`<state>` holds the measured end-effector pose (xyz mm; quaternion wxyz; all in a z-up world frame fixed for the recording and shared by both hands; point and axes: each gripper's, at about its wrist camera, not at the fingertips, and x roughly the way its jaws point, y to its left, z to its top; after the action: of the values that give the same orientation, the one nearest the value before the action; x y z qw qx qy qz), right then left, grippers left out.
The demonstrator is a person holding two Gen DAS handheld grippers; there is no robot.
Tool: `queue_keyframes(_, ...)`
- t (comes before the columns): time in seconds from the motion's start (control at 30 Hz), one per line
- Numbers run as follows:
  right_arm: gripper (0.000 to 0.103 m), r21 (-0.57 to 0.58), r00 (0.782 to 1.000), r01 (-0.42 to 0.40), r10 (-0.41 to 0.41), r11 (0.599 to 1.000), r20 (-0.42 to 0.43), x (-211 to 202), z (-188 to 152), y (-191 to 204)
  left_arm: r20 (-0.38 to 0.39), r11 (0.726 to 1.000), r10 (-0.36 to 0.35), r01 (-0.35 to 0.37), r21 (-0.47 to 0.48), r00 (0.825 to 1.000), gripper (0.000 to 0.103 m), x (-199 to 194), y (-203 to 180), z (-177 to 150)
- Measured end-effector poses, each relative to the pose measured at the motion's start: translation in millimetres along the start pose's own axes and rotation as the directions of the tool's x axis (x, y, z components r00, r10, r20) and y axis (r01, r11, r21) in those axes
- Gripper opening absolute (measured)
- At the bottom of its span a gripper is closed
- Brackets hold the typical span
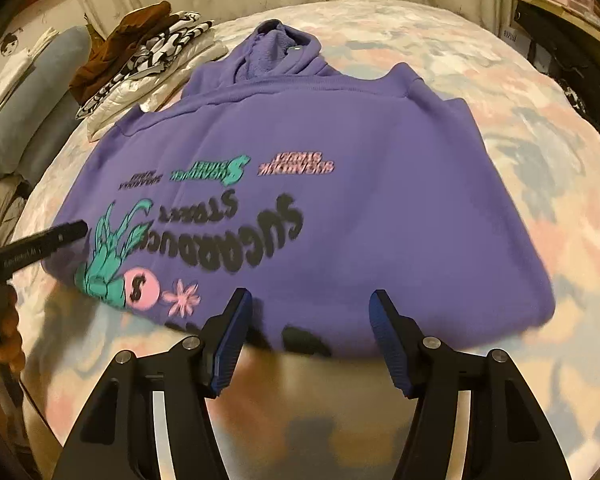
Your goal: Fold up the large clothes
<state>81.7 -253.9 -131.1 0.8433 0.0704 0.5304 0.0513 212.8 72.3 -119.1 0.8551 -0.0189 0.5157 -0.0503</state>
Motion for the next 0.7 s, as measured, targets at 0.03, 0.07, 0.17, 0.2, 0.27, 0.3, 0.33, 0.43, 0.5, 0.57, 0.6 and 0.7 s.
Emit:
queue_keyframes(0.03,0.062,0.008,1.0,-0.008,0.008,1.0,-0.006,0,6,-3,-0.005,1.0,0.002,-0.002,0.005,1.0,0.041,2,3,9)
queue_keyframes(0.07,0.062,0.018,1.0,-0.018,0.018,1.0,-0.011,1,14,-7,-0.013,1.0,0.007,-0.007,0.015,1.0,0.041,5,5,22)
queue_keyframes(0.17,0.062,0.018,1.0,-0.01,0.01,1.0,-0.013,1,45,-16,-0.024,0.999,0.019,-0.017,0.048,1.0,0.041,12,9,54)
queue_keyframes(0.2,0.062,0.012,1.0,-0.003,0.003,1.0,-0.013,1,57,-18,-0.025,0.998,0.021,-0.02,0.061,0.999,0.041,14,9,65)
queue_keyframes(0.27,0.062,0.005,1.0,0.008,-0.008,1.0,-0.013,1,78,-24,-0.023,0.996,0.029,-0.027,0.088,0.999,0.041,19,8,88)
queue_keyframes(0.3,0.062,0.003,1.0,0.01,-0.01,1.0,-0.008,0,93,-27,-0.02,0.995,0.039,-0.037,0.097,0.999,0.041,21,8,98)
queue_keyframes(0.33,0.062,-0.001,1.0,0.011,-0.011,1.0,0.001,-3,109,-30,-0.018,0.993,0.048,-0.045,0.107,0.999,0.041,24,7,110)
queue_keyframes(0.43,0.062,-0.018,0.999,0.019,-0.018,1.0,0.043,-12,155,-35,-0.008,0.991,0.056,-0.055,0.124,0.998,0.041,32,5,147)
queue_keyframes(0.5,0.062,-0.032,0.996,0.025,-0.023,0.999,0.081,-17,188,-36,-0.002,0.991,0.05,-0.05,0.128,0.999,0.041,39,3,175)
queue_keyframes(0.57,0.062,-0.036,0.994,0.023,-0.019,0.999,0.107,-19,220,-35,-0.002,0.99,0.038,-0.038,0.138,0.999,0.041,48,-3,203)
queue_keyframes(0.6,0.062,-0.034,0.992,0.012,-0.008,0.999,0.125,-18,240,-36,0.001,0.99,0.031,-0.03,0.139,1.0,0.041,53,-6,215)
queue_keyframes(0.7,0.062,-0.008,0.988,-0.012,0.013,1.0,0.155,-7,294,-37,-0.003,0.992,-0.009,0.01,0.129,1.0,0.041,69,-17,247)
